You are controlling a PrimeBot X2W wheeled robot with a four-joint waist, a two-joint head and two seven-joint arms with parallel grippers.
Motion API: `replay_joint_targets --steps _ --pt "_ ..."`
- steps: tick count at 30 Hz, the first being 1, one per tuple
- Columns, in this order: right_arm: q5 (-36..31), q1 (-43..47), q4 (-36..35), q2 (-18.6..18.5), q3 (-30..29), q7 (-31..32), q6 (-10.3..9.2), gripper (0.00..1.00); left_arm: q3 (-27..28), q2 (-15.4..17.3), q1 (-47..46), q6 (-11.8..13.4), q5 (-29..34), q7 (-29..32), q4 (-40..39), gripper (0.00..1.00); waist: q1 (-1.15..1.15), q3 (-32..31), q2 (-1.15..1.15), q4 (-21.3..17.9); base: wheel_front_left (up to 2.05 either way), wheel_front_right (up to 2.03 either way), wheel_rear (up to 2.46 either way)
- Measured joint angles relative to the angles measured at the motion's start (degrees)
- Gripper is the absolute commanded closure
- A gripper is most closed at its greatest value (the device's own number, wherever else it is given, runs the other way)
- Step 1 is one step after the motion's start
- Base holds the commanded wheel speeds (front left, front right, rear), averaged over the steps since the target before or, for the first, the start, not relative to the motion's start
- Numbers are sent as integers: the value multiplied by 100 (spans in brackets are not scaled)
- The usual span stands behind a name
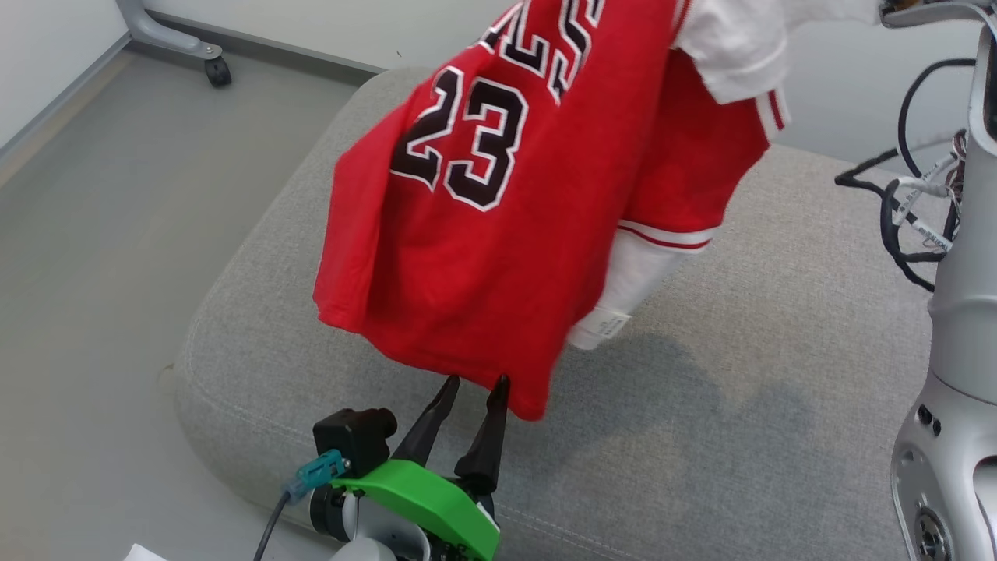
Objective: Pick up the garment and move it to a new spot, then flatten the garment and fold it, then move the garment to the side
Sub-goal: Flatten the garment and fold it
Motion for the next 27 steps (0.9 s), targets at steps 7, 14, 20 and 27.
replay_joint_targets --steps 7,14,20,27 --pt "-599 1485 862 -12 -896 -122 3 100 18 -15 69 0 1 -15 -25 0 0 5 0 -77 0 0 0" --pt "-1215 3141 1227 -12 -1647 -104 3 100 -57 -7 93 0 87 66 -37 0 0 7 0 -238 0 0 0" --pt "-1191 3290 848 102 -2064 -191 3 100 -132 33 132 0 179 175 -172 0 0 119 0 -541 0 0 0" --pt "-1120 3304 389 131 -2023 -190 4 100 -805 2 122 -148 197 590 -212 0 0 418 0 -761 0 0 0"
